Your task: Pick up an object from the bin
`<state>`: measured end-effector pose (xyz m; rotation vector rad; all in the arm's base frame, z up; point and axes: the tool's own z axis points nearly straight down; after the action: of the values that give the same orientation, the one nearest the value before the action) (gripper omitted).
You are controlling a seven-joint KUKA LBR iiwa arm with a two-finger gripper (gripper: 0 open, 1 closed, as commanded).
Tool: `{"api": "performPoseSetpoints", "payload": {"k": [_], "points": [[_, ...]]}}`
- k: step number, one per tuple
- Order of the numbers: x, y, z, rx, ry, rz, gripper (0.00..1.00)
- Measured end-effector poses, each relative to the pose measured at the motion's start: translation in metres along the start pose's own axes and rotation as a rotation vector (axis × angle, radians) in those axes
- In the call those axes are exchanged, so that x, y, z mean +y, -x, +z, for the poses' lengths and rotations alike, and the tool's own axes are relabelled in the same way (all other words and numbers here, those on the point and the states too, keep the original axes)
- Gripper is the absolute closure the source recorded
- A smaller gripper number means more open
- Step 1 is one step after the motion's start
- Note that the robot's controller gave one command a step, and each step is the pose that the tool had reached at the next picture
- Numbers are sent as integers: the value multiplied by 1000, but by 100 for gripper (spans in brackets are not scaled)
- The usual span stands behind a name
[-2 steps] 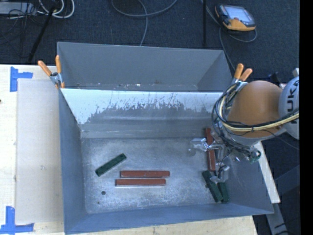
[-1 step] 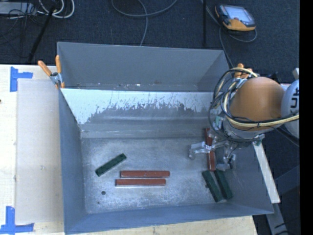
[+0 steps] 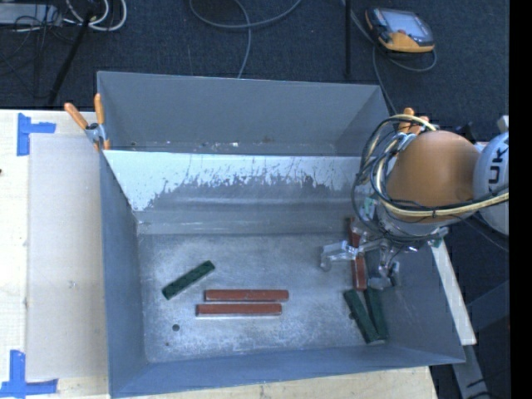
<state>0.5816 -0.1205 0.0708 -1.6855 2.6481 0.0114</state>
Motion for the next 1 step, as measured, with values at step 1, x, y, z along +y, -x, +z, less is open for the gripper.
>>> {"api": "performPoseSetpoints", "payload": {"k": [1], "points": [[-3, -3, -3, 4, -7, 5, 100]]}}
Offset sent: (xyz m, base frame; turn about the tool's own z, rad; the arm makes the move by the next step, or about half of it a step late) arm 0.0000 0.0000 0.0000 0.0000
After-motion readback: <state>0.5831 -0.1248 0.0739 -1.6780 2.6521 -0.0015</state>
